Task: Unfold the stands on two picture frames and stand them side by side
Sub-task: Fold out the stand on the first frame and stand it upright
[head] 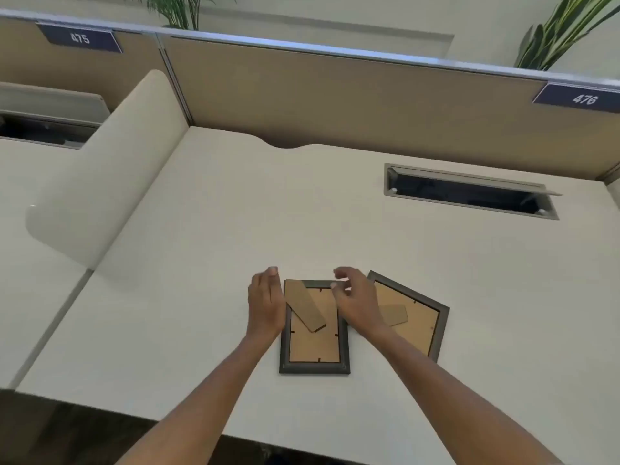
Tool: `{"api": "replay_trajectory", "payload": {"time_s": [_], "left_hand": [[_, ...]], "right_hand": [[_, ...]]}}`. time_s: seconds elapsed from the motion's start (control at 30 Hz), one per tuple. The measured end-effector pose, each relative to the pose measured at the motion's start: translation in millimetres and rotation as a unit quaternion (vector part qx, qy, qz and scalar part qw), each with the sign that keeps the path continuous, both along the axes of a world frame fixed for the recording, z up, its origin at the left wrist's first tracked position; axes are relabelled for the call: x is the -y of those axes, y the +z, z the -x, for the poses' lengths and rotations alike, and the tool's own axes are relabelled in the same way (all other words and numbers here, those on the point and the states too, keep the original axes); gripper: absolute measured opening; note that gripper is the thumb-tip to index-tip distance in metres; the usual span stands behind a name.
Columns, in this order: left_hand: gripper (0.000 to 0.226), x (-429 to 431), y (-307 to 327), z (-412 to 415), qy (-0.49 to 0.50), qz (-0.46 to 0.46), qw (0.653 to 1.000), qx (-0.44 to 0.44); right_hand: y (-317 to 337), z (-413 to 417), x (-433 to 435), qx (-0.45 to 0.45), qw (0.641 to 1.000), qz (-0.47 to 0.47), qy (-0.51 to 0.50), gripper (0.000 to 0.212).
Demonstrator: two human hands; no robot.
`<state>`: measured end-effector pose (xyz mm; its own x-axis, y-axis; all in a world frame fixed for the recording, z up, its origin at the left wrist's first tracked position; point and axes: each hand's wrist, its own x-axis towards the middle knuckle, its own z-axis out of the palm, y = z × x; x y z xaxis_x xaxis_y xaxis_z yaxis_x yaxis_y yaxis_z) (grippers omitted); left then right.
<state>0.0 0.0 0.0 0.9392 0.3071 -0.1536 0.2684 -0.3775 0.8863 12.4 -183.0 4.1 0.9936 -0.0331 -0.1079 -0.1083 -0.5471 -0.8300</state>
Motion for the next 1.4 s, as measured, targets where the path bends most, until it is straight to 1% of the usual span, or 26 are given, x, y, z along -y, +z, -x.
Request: {"api": "replay_trajectory", "payload": {"time_s": [0.03, 0.07, 0.13, 0.23, 0.33, 0.4, 0.57, 0.67, 0.83, 1.03, 1.1, 1.27, 1.4], "left_hand": [[0.054, 2.0, -0.5, 1.9, 0.041, 0.043, 0.998, -0.026], [0.055, 4.1, -3.7, 2.3, 0.069, 0.078, 0.992, -0.065], [0.060, 9.3, -7.6, 6.8, 0.102, 0.128, 0.980, -0.110], [0.063, 13.6, -9.9, 7.5, 0.126, 0.166, 0.968, -0.137], [0.068, 15.8, -12.3, 5.9, 0.137, 0.178, 0.962, -0.154], [0.070, 16.7, -13.5, 5.1, 0.140, 0.179, 0.961, -0.158], [0.067, 17.3, -15.5, 3.4, 0.121, 0.172, 0.964, -0.160], [0.070, 16.6, -15.4, 1.1, 0.131, 0.186, 0.957, -0.182], [0.064, 11.7, -16.3, -4.3, 0.166, 0.272, 0.926, -0.202], [0.071, 11.0, -9.1, -1.5, 0.174, 0.378, 0.891, -0.181], [0.072, 13.3, -5.6, 0.5, 0.175, 0.398, 0.884, -0.173], [0.074, 19.0, -3.0, 4.6, 0.170, 0.412, 0.881, -0.161], [0.072, 19.3, -1.7, 4.9, 0.161, 0.399, 0.888, -0.162]], "right_hand": [[-3.4, -1.5, -3.7, -0.038, 0.999, -0.027, -0.012, 0.029], [-4.0, -2.3, -5.9, -0.069, 0.997, -0.028, -0.010, 0.027], [-9.5, -3.0, -12.3, -0.108, 0.994, -0.024, -0.008, 0.024], [-15.1, -5.4, -20.1, -0.128, 0.992, -0.019, -0.003, 0.025], [-17.9, -6.8, -26.6, -0.130, 0.991, 0.008, -0.005, 0.027], [-20.5, -8.5, -30.1, -0.128, 0.992, 0.008, -0.010, 0.028], [-22.8, -8.6, -37.9, -0.143, 0.990, 0.008, -0.012, 0.029], [-21.0, -7.9, -41.6, -0.157, 0.988, 0.008, -0.011, 0.032], [-12.8, -8.8, -39.9, -0.179, 0.984, -0.019, -0.011, 0.035], [7.1, -0.7, -31.1, -0.184, 0.980, -0.076, -0.007, 0.031], [12.0, 2.9, -28.1, -0.184, 0.979, -0.087, -0.008, 0.031], [8.6, 7.3, -23.0, -0.185, 0.978, -0.097, 0.003, 0.030], [8.0, 9.5, -21.1, -0.173, 0.980, -0.101, 0.004, 0.034]]}}
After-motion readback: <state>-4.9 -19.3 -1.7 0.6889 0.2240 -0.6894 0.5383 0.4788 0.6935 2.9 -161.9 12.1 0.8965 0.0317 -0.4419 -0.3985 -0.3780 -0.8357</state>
